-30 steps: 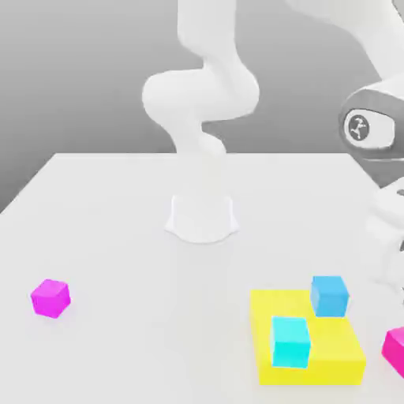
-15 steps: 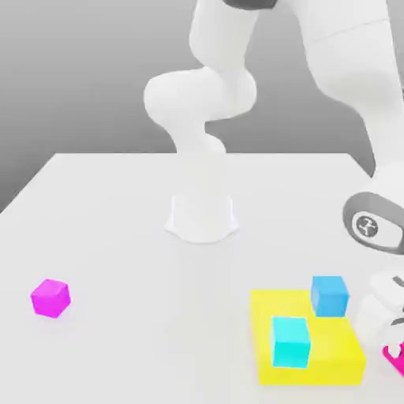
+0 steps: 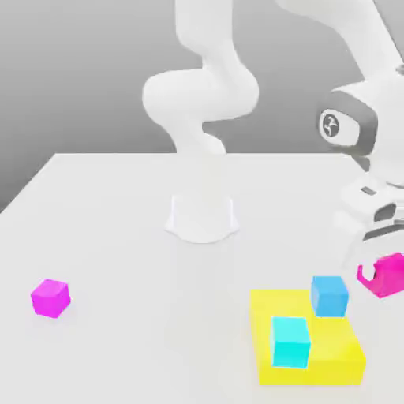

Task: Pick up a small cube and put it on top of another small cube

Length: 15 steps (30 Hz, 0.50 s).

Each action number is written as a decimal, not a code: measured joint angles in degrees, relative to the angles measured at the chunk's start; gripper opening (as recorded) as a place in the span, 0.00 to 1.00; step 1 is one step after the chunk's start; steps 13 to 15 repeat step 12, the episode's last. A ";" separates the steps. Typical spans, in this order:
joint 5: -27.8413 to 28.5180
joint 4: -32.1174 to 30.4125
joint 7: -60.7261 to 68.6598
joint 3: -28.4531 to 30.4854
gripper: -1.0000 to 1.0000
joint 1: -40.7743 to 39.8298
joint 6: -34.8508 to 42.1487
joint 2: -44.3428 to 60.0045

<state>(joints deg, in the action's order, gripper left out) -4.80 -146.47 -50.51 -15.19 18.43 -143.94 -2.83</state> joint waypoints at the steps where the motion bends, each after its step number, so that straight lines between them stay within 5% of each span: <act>1: -0.26 -1.38 1.33 0.32 0.00 -0.07 0.65 -2.07; 8: 2.91 -7.22 2.92 1.29 0.00 -0.91 -5.48 -1.54; 9: 3.68 -7.55 2.37 1.30 1.00 -1.01 -7.64 0.35; 15: 3.68 -7.55 2.37 1.31 1.00 -1.03 -7.64 0.35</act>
